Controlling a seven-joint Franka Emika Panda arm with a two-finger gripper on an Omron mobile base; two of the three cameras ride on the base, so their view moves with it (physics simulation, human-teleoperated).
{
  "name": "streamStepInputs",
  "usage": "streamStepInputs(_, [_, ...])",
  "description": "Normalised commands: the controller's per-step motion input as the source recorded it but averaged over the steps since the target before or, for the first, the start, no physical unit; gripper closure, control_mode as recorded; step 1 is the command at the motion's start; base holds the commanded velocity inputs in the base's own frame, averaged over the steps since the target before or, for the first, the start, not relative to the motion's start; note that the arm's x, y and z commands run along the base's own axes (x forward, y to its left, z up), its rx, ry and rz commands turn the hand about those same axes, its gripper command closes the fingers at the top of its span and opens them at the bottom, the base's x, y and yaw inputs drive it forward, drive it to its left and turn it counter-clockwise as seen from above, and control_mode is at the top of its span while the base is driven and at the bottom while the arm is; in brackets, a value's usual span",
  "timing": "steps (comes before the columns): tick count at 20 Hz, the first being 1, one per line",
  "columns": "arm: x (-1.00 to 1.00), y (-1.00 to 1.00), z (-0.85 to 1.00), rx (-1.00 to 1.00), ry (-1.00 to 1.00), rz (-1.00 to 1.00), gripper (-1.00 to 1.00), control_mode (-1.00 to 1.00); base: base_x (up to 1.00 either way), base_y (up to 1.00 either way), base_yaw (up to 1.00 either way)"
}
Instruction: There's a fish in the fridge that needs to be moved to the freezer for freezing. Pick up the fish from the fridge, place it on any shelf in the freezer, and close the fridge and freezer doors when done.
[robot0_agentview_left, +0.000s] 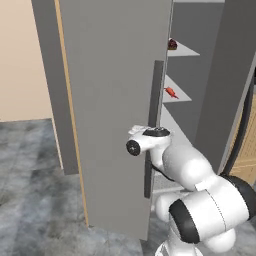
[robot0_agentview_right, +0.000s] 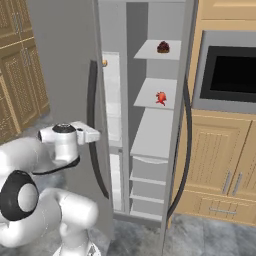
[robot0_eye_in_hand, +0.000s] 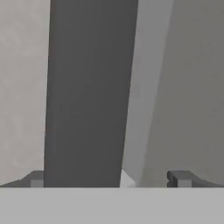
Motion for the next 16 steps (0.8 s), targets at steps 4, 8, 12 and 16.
streamStepInputs(4, [0.82,-0.48,0.0,0.03,0.2,0.29,-1.0,-1.0,0.0,0.0,0.0])
streamStepInputs(8, [0.89,-0.43,0.0,0.05,0.11,0.29,-1.0,-1.0,0.0,0.0,0.0])
streamStepInputs(12, [0.56,-0.3,0.0,0.03,0.03,0.26,-1.0,-1.0,0.0,0.0,0.0])
streamStepInputs(16, [0.38,-0.11,0.0,0.0,0.0,0.15,-1.0,-1.0,0.0,0.0,0.0])
